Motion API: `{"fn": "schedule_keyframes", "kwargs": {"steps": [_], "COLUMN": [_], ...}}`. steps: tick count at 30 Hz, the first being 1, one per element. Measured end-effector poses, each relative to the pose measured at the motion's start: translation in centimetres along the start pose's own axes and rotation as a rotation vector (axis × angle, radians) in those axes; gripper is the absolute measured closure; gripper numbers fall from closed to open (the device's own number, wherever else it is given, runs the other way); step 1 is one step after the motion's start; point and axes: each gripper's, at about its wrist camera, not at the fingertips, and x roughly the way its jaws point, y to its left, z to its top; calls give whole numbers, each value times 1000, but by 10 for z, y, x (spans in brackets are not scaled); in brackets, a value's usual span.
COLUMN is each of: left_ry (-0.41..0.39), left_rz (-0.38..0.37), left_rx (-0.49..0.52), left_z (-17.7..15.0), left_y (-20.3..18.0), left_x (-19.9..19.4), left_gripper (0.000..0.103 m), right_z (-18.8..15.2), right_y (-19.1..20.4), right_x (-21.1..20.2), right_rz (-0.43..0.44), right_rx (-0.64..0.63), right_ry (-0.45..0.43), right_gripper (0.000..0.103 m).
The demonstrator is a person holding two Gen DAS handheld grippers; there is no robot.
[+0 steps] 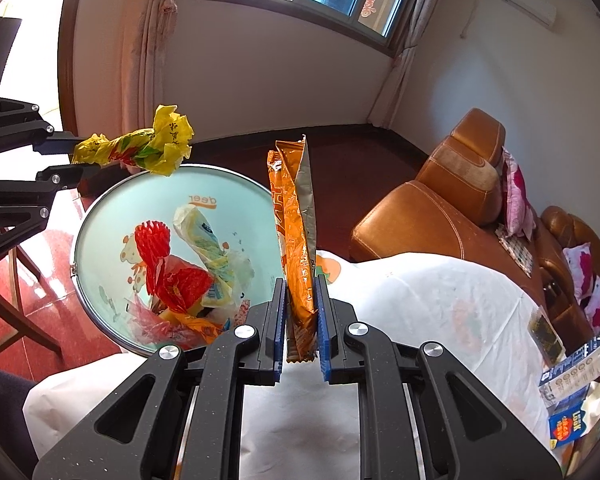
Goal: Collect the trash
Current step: 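Open both tools to drop the yellow bag and orange wrapper into the bin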
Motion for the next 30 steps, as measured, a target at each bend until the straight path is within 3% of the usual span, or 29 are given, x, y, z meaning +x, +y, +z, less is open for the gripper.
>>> {"fn": "schedule_keyframes", "kwargs": {"steps": [22,25,27,30], "left_ry": [-3,-8,-18,-29], "left_rz": [-11,-19,-12,-7], "left_rx": [-7,-19,-30,-44], "left_z": [1,1,1,3], "left_y": [-1,0,1,4], "left_x": [-1,-2,-4,-6], "left_gripper": [81,76,51,45], "right_z": [4,5,5,2], "right_y": [10,10,8,0], "right_x": [3,2,0,-3], "right_rz": [18,25,41,32], "right_rx": [-17,-15,0,35], "right_ry": [-2,-10,-22,-26], "right_gripper": [88,76,49,48]}}
